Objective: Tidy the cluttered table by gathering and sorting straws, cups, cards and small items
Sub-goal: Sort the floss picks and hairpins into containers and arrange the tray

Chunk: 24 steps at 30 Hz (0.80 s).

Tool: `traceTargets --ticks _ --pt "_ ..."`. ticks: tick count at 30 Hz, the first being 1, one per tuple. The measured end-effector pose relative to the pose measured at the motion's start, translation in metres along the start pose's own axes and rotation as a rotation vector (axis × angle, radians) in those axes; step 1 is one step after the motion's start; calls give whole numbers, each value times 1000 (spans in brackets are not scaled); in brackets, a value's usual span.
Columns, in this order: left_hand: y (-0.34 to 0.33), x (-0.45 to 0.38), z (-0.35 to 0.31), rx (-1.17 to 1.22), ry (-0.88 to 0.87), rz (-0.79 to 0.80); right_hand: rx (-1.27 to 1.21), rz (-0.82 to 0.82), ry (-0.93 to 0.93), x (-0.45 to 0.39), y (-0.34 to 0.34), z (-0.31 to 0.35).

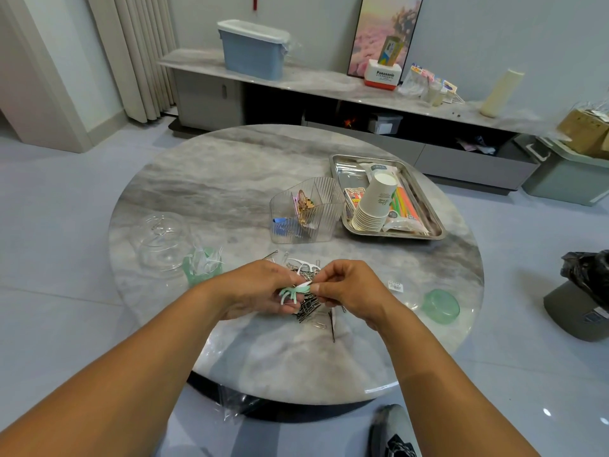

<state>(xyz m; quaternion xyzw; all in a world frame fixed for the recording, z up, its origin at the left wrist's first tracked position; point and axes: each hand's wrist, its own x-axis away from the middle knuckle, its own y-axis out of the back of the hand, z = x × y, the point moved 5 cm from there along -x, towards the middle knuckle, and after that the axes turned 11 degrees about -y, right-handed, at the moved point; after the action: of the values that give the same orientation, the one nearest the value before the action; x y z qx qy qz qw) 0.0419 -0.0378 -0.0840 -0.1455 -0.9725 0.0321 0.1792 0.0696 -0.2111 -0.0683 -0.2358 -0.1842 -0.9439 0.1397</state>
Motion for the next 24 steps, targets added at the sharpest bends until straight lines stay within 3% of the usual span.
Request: traceTargets --ticks 6,11,16,20,24 --pt "5 -7 7 -68 -11 -165 -46 -273 -99 -9 21 -10" --pt "13 -13 7 24 1 -260 636 -348 -336 -6 23 -34" --pt "16 -14 10 160 45 -312 670 -344 -373 -9 10 -39" --pt "21 -21 9 -124 23 -320 706 -329 -363 -8 10 -33" --pt "15 -34 2 -437 -45 -307 568 -249 -349 -3 23 -26"
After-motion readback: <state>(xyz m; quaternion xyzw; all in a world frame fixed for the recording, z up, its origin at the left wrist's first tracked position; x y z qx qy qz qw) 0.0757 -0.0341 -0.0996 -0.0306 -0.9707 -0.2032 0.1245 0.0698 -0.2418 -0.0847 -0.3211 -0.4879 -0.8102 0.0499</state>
